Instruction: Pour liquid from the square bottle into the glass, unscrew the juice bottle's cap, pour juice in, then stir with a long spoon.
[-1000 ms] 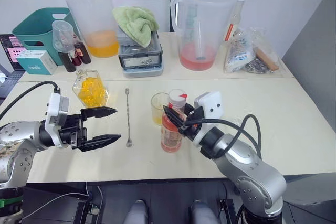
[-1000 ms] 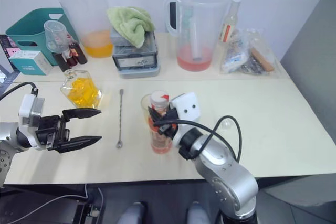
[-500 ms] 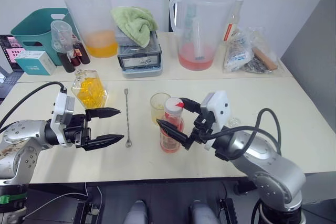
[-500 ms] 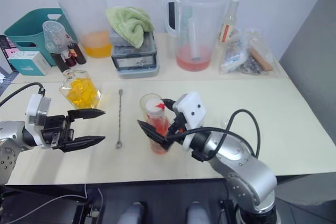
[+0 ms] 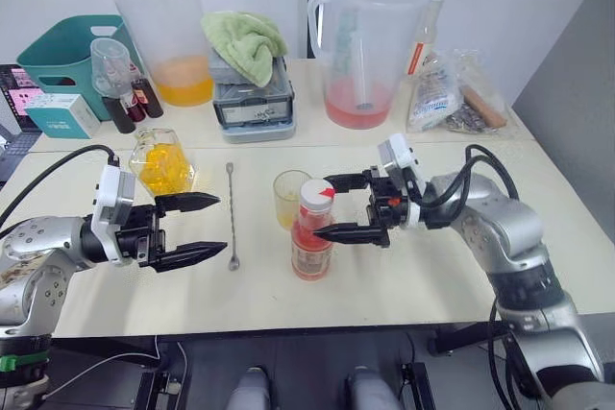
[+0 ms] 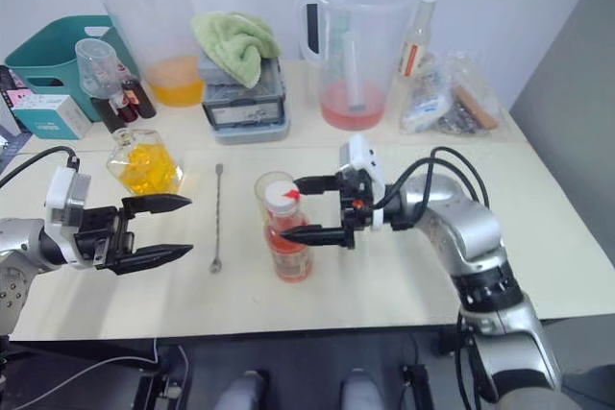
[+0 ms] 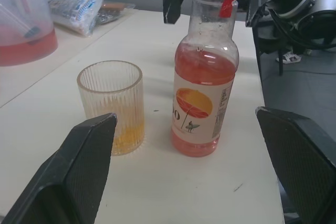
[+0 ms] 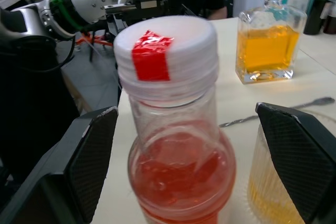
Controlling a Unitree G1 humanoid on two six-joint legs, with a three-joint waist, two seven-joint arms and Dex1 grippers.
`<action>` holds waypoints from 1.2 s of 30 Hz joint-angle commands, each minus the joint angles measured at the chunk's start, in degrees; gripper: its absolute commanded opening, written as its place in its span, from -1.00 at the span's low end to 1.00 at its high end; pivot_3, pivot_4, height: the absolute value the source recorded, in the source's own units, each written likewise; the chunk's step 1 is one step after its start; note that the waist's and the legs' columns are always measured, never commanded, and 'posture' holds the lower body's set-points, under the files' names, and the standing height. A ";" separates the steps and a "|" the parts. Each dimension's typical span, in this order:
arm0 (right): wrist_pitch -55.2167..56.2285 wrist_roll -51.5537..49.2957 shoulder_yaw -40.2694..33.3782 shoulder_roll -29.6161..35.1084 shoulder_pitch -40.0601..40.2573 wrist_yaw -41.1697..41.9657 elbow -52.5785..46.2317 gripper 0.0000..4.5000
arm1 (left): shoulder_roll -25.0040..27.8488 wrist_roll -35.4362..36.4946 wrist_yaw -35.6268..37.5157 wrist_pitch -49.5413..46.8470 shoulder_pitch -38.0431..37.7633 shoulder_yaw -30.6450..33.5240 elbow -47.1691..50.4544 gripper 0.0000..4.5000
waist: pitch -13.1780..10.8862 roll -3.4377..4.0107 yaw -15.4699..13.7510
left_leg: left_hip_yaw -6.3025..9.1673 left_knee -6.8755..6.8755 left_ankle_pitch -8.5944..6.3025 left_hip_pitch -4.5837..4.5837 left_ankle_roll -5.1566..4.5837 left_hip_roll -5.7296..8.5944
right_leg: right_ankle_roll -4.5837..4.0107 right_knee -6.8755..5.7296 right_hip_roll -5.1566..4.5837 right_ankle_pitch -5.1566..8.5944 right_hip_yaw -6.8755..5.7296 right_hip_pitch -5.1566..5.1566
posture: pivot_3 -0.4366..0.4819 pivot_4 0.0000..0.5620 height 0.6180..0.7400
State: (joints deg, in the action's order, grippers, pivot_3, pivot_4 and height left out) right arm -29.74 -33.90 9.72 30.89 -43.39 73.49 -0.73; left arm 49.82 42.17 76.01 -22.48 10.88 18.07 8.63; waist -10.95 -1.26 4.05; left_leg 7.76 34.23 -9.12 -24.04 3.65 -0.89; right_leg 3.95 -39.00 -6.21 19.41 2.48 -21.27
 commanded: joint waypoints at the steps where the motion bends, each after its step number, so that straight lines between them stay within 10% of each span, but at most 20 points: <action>1: 4.01 0.20 0.80 -0.96 -3.69 8.43 5.01 0.99 | 1.01 1.12 -0.25 -0.11 -0.98 2.64 2.50 1.00 | 0.00 0.00 0.00 | 0.00 0.00 0.00 0.00 0.00 0.00 | 0.00 0.00 0.00 0.00 0.00 0.00 | -0.05 -0.47 0.99; 12: 6.69 2.14 0.12 -4.46 -6.29 11.93 10.10 -0.37 | 1.27 1.64 -0.90 -0.40 -3.38 4.37 4.17 1.00 | 0.00 0.01 -0.08 | 0.00 0.02 0.00 -0.01 0.01 0.00 | 0.00 -0.02 0.00 0.00 -0.01 -0.01 | -0.05 -0.47 0.99; 21: -2.39 -3.41 -4.47 -4.25 1.96 -2.32 -10.39 -0.40 | 0.65 1.04 -0.84 0.26 -2.70 3.41 3.51 1.00 | 0.00 0.01 -0.15 | 0.01 0.02 0.00 -0.04 0.01 0.01 | 0.00 -0.05 0.00 0.00 0.00 -0.04 | -0.05 -0.47 0.99; 28: -16.31 -4.10 -5.24 -9.22 9.61 -31.90 -33.77 -0.40 | 0.25 0.66 -0.33 0.87 -1.99 2.52 2.35 1.00 | 0.00 0.01 -0.17 | 0.01 0.00 0.00 -0.08 0.01 -0.01 | 0.00 -0.10 0.00 0.00 0.00 -0.12 | -0.05 -0.47 0.99; 36: -12.36 7.23 3.34 -10.48 15.49 -42.24 -36.71 -0.40 | 0.20 0.85 0.13 0.70 -1.30 1.55 1.84 1.00 | 0.00 0.01 -0.33 | 0.02 0.04 0.01 -0.09 0.01 0.01 | -0.02 -0.10 0.00 -0.01 0.02 -0.12 | -0.05 -0.47 0.99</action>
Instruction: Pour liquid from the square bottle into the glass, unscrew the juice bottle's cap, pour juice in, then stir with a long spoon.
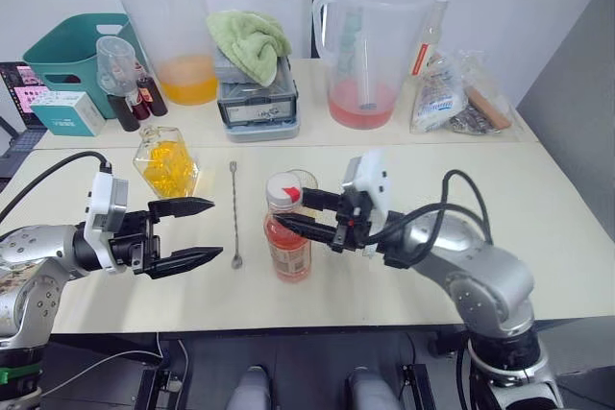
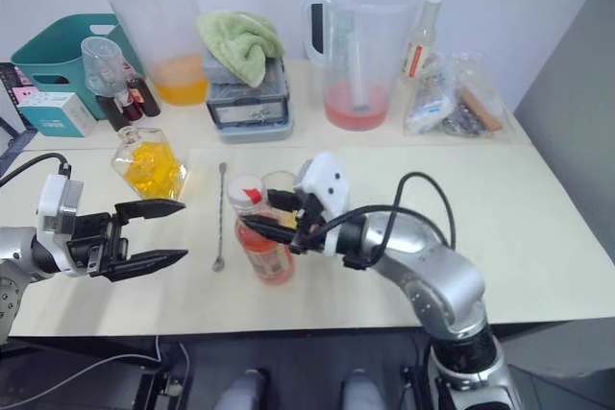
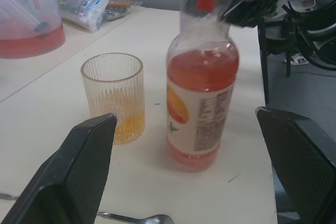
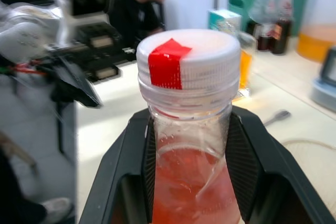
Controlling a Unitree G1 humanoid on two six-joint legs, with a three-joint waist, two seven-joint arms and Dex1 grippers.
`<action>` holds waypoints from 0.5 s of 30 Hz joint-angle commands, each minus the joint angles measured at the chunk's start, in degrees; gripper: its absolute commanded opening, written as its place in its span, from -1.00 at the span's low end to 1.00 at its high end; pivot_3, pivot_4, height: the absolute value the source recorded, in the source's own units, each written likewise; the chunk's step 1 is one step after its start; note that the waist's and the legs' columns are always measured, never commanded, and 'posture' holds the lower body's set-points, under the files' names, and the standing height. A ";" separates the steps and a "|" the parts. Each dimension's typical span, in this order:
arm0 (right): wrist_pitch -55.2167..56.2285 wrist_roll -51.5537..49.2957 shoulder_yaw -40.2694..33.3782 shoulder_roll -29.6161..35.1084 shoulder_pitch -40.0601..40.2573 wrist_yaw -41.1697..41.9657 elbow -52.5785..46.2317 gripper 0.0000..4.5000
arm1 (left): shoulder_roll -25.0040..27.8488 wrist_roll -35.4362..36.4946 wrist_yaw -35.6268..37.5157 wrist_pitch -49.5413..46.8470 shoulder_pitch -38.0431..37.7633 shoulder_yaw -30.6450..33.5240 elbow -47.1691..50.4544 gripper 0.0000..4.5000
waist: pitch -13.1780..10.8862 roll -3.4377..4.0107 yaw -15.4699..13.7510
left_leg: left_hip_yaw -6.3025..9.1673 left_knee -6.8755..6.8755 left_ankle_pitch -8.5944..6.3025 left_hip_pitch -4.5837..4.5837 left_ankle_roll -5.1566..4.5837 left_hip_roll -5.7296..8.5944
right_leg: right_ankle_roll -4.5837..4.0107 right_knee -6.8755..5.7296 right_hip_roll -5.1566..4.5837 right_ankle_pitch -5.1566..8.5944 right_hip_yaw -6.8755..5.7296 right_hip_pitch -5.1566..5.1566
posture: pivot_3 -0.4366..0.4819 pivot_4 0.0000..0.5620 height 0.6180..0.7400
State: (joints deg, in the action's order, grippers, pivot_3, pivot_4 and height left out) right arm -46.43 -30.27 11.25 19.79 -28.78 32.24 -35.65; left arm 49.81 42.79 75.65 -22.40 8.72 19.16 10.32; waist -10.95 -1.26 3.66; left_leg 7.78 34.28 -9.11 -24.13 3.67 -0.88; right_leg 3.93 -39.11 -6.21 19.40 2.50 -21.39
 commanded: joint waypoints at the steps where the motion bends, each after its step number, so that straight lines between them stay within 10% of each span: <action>1: 5.30 4.26 2.26 0.67 1.55 -0.91 -1.20 -0.40 | 0.29 0.27 0.63 0.53 0.96 0.34 0.06 1.00 | 0.00 0.00 0.11 | 0.00 0.00 0.00 0.01 0.00 -0.01 | 0.00 0.00 0.00 0.00 0.00 0.01 | -0.05 -0.47 0.99; 12: 12.04 2.63 2.43 2.39 5.32 7.79 6.11 -0.41 | 0.34 0.47 1.54 -0.27 2.61 -0.85 -1.03 1.00 | 0.02 -0.01 0.14 | -0.01 -0.06 0.00 0.38 0.00 -0.02 | 0.00 0.00 0.01 0.01 0.00 0.31 | -0.05 -0.47 0.99; 15: 12.21 1.04 0.92 2.92 4.37 9.30 6.65 0.17 | 0.42 0.58 1.51 -0.53 3.20 -1.09 -1.20 1.00 | 0.02 -0.02 0.14 | -0.01 -0.06 0.00 0.37 0.00 -0.02 | 0.00 0.01 0.00 0.01 0.00 0.31 | -0.05 -0.47 0.99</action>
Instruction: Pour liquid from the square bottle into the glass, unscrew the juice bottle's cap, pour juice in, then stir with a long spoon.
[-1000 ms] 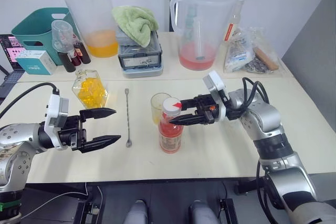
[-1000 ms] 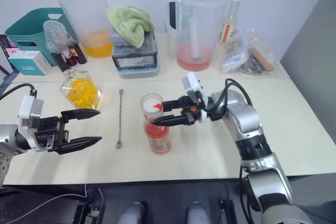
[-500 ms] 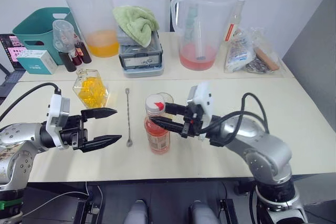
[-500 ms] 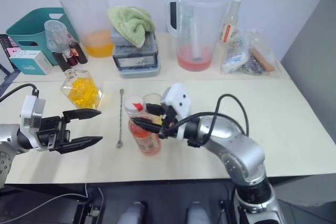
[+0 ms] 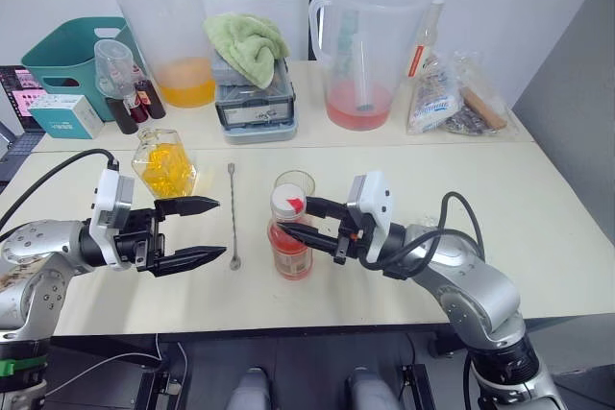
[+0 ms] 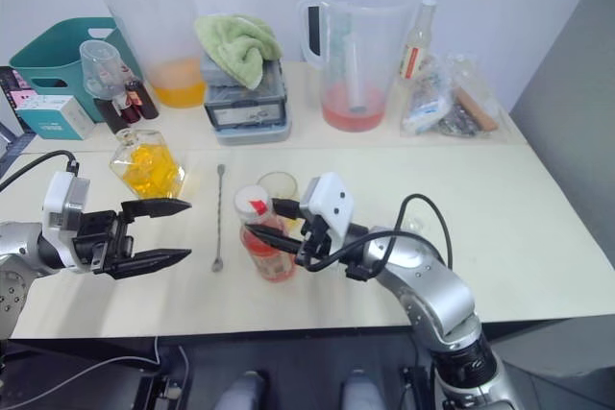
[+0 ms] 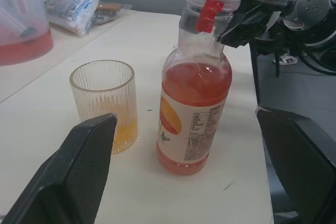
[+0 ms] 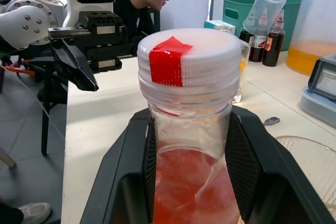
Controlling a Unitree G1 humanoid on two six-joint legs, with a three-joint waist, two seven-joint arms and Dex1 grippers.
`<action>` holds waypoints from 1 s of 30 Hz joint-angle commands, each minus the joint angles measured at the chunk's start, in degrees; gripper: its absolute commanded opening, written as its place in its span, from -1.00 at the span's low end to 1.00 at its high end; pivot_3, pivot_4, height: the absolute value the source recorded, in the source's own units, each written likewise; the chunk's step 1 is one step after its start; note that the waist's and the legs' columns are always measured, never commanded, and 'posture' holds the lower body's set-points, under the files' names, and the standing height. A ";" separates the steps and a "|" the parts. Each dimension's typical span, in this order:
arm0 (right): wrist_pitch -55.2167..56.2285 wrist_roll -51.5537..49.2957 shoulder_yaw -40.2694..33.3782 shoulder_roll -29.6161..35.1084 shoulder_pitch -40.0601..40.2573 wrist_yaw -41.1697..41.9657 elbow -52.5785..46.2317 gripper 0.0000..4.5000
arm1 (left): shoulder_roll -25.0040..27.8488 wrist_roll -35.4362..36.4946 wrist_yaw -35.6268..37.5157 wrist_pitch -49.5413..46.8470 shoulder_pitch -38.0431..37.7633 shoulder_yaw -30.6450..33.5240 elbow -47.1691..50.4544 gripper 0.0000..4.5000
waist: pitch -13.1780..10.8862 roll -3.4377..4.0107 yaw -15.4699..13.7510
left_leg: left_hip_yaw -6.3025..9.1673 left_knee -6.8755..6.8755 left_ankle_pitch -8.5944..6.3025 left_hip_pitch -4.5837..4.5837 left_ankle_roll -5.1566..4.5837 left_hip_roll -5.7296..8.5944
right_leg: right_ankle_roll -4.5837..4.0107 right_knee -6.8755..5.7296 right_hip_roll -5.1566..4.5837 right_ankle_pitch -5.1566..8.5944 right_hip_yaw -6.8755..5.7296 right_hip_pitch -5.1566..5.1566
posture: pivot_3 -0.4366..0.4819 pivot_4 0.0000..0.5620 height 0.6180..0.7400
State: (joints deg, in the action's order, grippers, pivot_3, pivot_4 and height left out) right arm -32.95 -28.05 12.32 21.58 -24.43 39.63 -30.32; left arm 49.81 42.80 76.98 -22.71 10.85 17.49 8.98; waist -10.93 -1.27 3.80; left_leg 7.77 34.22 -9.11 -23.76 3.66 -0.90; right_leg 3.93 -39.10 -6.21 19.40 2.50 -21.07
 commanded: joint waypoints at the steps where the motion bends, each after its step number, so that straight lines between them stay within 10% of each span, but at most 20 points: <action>1: -1.43 -2.03 -0.87 1.39 -0.45 2.31 1.09 0.33 | 0.47 0.71 0.18 -0.40 1.20 0.57 0.14 1.00 | 0.00 -0.01 -0.01 | 0.00 0.00 0.00 0.00 0.00 0.00 | 0.00 0.00 0.00 0.00 0.00 0.00 | -0.05 -0.47 0.99; 6: -2.46 -4.43 -3.28 2.28 -2.42 3.27 0.28 0.98 | 0.28 1.48 -0.71 -1.74 1.72 0.60 0.75 1.00 | 0.00 0.00 0.00 | -0.01 0.00 0.00 -0.06 0.00 0.00 | 0.00 0.00 0.00 0.00 0.01 -0.06 | -0.05 -0.47 0.99; 18: -13.47 -22.98 -18.49 15.76 -6.22 10.86 0.12 0.98 | -2.22 2.93 -9.56 -11.33 11.57 -7.39 6.71 1.00 | -0.01 -0.02 -1.42 | -0.01 0.06 0.00 -0.15 0.00 0.04 | 0.00 0.07 -0.01 0.00 0.01 -0.02 | -0.05 -0.47 0.99; 30: -14.02 -23.22 -17.36 20.52 -7.71 13.25 2.98 0.98 | -8.00 -0.22 -10.41 -14.17 22.73 -17.39 4.68 1.00 | -0.01 -0.04 -1.10 | -0.02 0.18 -0.01 -0.26 -0.02 0.04 | 0.00 0.10 0.00 0.00 -0.02 -0.03 | -0.05 -0.47 0.99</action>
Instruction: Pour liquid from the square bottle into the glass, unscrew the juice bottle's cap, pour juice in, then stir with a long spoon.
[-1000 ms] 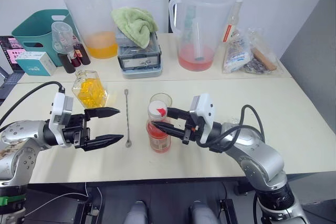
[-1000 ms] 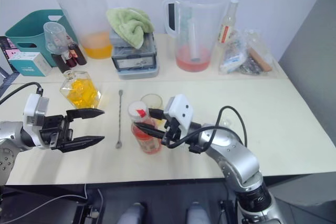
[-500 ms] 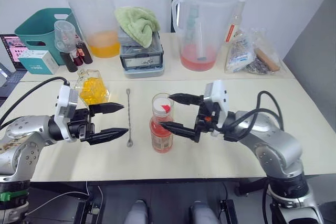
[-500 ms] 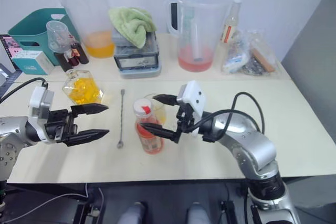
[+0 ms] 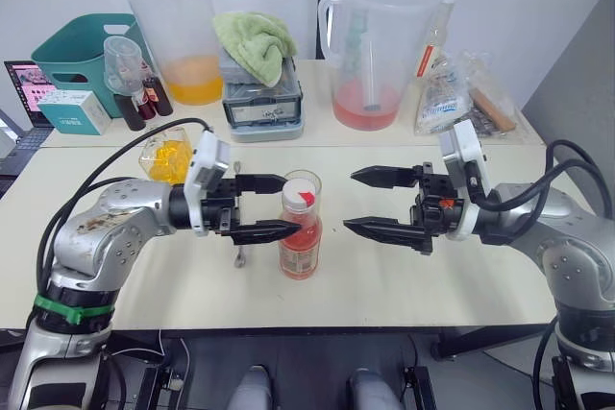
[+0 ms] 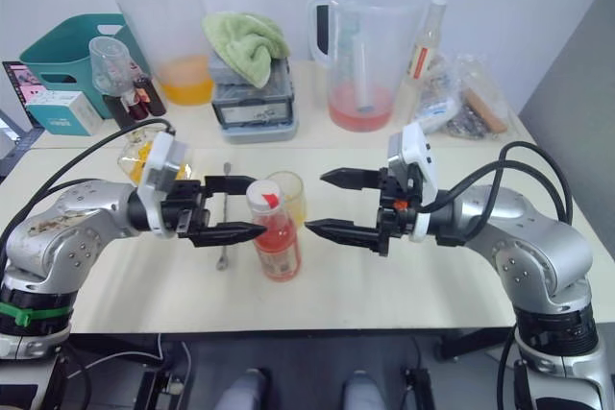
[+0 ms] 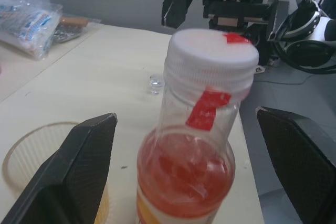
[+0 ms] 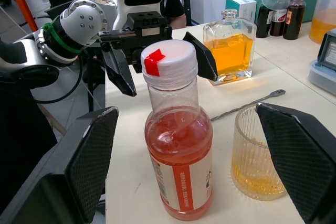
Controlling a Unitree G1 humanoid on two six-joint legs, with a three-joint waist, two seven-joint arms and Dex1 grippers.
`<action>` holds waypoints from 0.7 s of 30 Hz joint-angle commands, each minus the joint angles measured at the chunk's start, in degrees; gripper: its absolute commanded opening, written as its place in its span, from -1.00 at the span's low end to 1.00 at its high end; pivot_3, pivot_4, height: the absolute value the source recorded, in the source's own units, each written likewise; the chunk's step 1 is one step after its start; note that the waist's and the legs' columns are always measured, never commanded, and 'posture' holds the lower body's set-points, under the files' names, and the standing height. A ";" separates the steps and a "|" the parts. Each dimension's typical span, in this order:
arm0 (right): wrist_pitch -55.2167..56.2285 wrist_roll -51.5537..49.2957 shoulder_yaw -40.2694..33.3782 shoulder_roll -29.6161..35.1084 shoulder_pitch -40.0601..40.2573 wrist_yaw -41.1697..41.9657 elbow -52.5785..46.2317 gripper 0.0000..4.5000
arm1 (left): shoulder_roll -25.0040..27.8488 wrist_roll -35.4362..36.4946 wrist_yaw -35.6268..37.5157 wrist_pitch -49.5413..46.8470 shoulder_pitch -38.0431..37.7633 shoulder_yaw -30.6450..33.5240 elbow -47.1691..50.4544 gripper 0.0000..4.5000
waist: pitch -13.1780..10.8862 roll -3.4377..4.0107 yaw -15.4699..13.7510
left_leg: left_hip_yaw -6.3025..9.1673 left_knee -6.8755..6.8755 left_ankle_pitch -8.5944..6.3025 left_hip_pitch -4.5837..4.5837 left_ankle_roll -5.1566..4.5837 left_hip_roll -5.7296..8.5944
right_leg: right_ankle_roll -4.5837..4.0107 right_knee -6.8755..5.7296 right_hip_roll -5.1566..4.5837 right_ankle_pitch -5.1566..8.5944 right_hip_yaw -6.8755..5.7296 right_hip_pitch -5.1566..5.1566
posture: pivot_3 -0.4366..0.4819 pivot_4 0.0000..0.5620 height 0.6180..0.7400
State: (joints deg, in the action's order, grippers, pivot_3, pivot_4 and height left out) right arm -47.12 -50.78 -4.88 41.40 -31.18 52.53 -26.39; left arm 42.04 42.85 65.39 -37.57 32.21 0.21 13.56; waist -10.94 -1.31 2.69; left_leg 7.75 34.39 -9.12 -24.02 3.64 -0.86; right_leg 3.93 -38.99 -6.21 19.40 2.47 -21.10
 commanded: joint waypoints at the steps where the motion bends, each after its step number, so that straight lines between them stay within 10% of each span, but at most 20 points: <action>1: 0.24 -0.28 0.00 0.71 -0.96 0.15 -1.08 0.98 | -0.63 -0.22 1.19 0.61 1.78 -0.25 -0.31 1.00 | 0.00 0.00 -0.01 | 0.00 0.00 0.00 -0.01 0.00 0.00 | 0.00 0.00 0.00 0.00 0.00 -0.02 | -0.05 -0.47 0.99; 13: 0.43 -0.68 0.11 0.58 -0.79 -1.84 -2.48 0.98 | -2.59 -2.07 4.19 1.25 3.09 -2.41 -3.48 1.00 | 0.00 0.00 -0.13 | 0.00 0.20 -0.01 -0.18 -0.02 0.00 | 0.00 0.00 0.00 0.00 -0.07 -0.04 | -0.05 -0.47 0.99; 21: 0.10 -1.48 0.47 -0.13 -0.88 -3.58 -3.93 1.00 | -3.63 -3.42 4.87 2.45 2.82 -2.35 -4.02 -0.12 | 0.00 0.00 -0.15 | 0.00 0.23 -0.02 -0.19 -0.04 -0.01 | 0.00 0.00 0.00 0.00 -0.08 -0.04 | -0.05 -0.47 0.99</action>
State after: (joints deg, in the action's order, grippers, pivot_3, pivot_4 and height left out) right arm -47.13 -50.86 -3.55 41.35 -31.18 49.40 -28.30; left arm 38.55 39.06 69.41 -35.60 34.50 -2.46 9.04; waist -10.94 -1.31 2.54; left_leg 7.75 34.62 -9.15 -24.21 3.60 -0.87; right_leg 3.93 -38.99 -6.21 19.40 2.40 -21.14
